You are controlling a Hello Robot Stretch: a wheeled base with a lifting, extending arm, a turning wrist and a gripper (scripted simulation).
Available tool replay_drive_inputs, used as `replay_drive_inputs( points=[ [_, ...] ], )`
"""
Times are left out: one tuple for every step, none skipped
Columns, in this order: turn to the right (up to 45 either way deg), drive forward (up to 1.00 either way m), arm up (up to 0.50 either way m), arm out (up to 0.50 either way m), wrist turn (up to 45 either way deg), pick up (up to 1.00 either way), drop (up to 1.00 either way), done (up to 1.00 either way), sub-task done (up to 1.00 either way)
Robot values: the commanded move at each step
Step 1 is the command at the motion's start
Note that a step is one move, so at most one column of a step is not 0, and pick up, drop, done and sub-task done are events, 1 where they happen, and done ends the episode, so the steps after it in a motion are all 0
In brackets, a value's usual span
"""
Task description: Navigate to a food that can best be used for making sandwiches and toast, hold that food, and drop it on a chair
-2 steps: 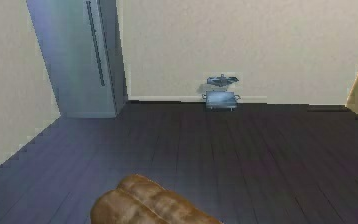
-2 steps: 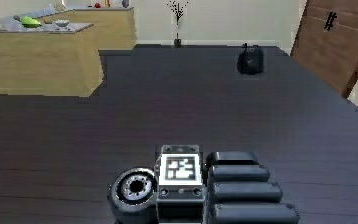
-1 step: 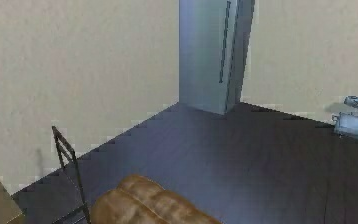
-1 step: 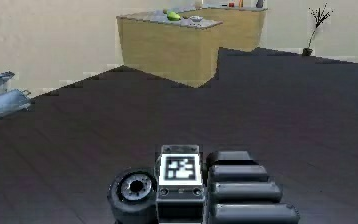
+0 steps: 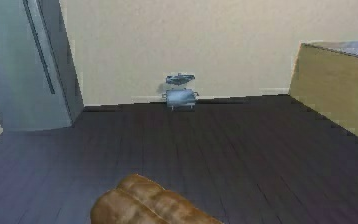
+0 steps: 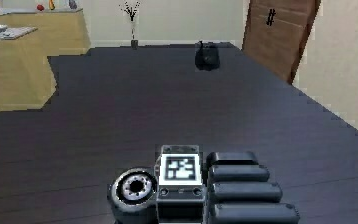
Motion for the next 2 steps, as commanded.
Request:
replay_drive_inputs(
  points=[
    [45.0,0.00,0.00,0.00,0.0,0.00,0.00,0.00,0.00],
    [39.0,0.00,0.00,0.00,0.0,0.00,0.00,0.00,0.00]
  ],
)
